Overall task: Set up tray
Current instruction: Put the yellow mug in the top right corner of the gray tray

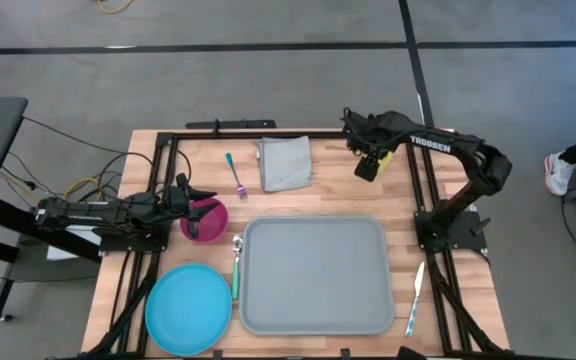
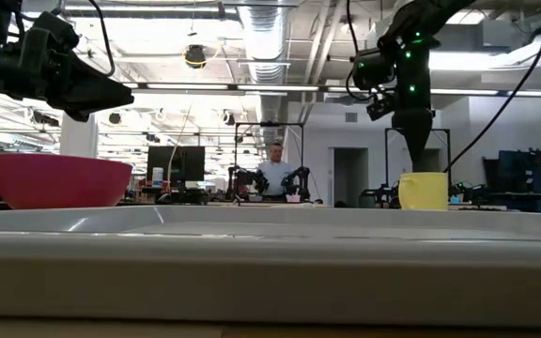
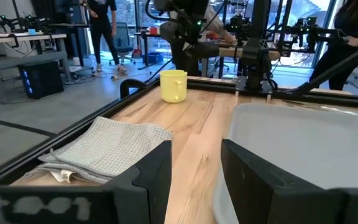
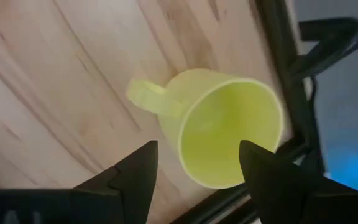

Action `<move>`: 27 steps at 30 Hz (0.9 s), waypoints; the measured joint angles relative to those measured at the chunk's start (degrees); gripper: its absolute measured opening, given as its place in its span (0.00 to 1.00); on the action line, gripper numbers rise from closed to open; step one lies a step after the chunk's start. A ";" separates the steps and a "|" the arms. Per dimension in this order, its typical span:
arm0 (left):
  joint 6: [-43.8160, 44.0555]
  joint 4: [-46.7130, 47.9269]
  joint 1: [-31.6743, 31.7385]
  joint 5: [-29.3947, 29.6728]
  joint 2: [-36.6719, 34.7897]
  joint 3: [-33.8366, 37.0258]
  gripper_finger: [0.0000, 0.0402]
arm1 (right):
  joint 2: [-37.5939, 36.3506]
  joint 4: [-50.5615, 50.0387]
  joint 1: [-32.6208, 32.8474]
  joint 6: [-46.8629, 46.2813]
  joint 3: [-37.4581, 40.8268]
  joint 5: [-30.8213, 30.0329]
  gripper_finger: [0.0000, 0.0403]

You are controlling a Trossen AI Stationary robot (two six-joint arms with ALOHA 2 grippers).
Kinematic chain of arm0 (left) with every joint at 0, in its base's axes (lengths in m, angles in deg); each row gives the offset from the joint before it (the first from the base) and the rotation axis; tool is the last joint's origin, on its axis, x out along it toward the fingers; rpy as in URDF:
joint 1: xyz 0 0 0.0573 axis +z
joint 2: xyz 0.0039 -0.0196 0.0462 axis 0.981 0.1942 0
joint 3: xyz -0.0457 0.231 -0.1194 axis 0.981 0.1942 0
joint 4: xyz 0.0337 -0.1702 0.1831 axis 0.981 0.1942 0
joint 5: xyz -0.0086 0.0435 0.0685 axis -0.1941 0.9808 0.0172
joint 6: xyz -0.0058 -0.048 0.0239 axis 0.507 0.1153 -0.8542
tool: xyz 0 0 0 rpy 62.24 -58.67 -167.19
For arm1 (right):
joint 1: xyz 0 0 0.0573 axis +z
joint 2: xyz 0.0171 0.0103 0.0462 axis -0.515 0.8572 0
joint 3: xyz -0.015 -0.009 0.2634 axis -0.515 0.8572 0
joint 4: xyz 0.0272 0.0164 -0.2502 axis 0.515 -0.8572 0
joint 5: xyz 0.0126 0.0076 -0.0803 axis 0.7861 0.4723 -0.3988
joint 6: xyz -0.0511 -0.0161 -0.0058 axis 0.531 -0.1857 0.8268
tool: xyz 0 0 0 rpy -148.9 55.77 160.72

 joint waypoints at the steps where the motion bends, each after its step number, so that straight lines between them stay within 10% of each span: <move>1: 0.24 0.02 0.00 0.00 0.00 0.00 0.32 | 0.00 0.01 -0.35 0.05 0.00 1.11 0.53; 27: 0.36 0.00 0.01 -0.01 0.00 0.00 0.32 | 11.59 -1.79 -2.82 1.01 0.15 0.69 0.46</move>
